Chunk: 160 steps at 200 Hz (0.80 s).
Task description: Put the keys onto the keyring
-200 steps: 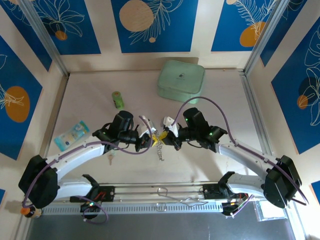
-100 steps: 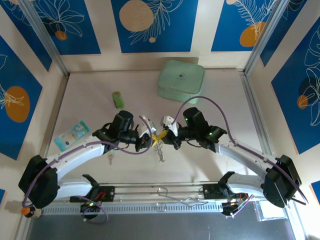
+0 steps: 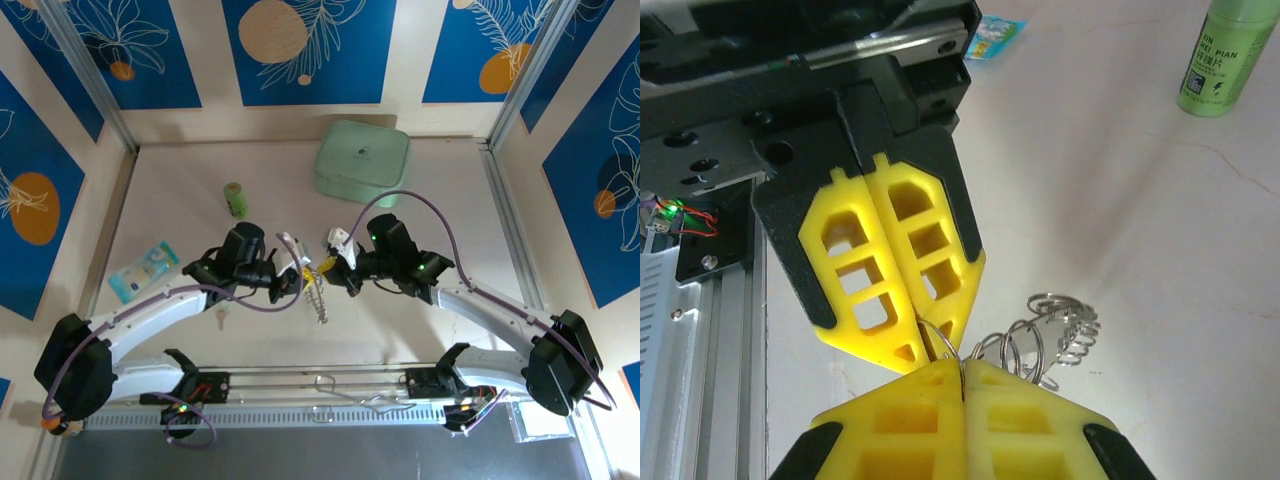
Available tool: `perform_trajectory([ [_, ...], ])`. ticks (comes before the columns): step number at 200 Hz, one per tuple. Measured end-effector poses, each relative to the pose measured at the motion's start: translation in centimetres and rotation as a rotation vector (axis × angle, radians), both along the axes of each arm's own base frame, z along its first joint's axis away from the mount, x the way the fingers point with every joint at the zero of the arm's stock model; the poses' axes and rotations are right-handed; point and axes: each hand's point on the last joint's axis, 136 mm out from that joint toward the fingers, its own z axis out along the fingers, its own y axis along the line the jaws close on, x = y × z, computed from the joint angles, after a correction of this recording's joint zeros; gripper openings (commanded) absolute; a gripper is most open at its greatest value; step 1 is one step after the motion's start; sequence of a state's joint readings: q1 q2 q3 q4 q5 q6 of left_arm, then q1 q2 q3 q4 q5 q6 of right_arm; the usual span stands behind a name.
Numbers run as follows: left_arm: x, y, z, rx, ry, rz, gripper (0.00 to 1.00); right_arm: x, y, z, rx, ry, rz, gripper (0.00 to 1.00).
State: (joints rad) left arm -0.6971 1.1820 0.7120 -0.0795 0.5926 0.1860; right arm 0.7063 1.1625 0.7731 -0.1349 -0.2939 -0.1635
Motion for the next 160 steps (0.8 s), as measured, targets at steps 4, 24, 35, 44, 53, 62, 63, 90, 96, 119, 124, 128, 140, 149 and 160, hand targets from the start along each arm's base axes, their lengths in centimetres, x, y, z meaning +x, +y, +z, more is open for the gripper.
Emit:
perform_trajectory([
  [4, 0.0, 0.0, 0.0, -0.002, -0.008, 0.0, 0.0, 0.0, 0.0, 0.0, -0.001, 0.001, 0.0, 0.0],
  [24, 0.0, 0.2, 0.2, -0.013, -0.033, 0.004, 0.0, 0.0, 0.0, -0.1, -0.001, 0.011, -0.005, 0.0],
  [35, 0.0, 0.2, 0.3, -0.019, -0.051, 0.005, 0.0, -0.1, 0.0, -0.1, 0.001, 0.016, -0.006, 0.0],
  [44, 0.1, 0.3, 0.3, -0.025, -0.064, 0.005, 0.0, -0.1, 0.0, -0.1, 0.002, 0.021, -0.008, 0.1],
  [53, 0.1, 0.3, 0.4, -0.034, -0.083, 0.004, 0.0, -0.1, 0.0, -0.1, 0.005, 0.035, -0.014, 0.22],
  [62, 0.0, 0.3, 0.5, -0.042, -0.098, 0.0, 0.0, 0.0, -0.1, -0.2, 0.005, 0.039, -0.02, 0.29],
  [63, 0.0, 0.3, 0.5, -0.044, -0.1, 0.0, 0.0, 0.1, -0.1, -0.2, 0.004, 0.039, -0.021, 0.3],
  [90, -0.5, 0.4, 0.6, -0.075, -0.154, -0.021, 0.0, 1.7, -1.1, 0.3, 0.041, 0.082, -0.088, 0.39],
  [96, -0.6, 0.4, 0.6, -0.082, -0.164, -0.027, 0.0, 1.9, -1.4, 0.5, 0.056, 0.086, -0.097, 0.39],
  [119, -0.7, 0.2, 0.7, -0.111, -0.205, -0.047, 0.0, 1.7, -1.9, 1.6, 0.108, 0.057, -0.078, 0.38],
  [124, -0.7, 0.1, 0.7, -0.117, -0.214, -0.05, 0.0, 1.3, -1.8, 1.7, 0.116, 0.048, -0.059, 0.37],
  [128, -0.8, 0.1, 0.7, -0.122, -0.222, -0.056, 0.0, 1.0, -1.7, 1.9, 0.12, 0.034, -0.039, 0.37],
  [140, -0.9, 0.0, 0.9, -0.141, -0.242, -0.068, 0.0, -0.2, -1.5, 2.0, 0.128, -0.002, 0.021, 0.35],
  [149, -1.0, -0.1, 1.0, -0.155, -0.26, -0.078, 0.0, -1.0, -1.4, 2.0, 0.128, -0.03, 0.058, 0.33],
  [160, -1.1, -0.2, 1.1, -0.173, -0.283, -0.092, 0.0, -1.7, -1.2, 1.8, 0.121, -0.07, 0.099, 0.31],
])
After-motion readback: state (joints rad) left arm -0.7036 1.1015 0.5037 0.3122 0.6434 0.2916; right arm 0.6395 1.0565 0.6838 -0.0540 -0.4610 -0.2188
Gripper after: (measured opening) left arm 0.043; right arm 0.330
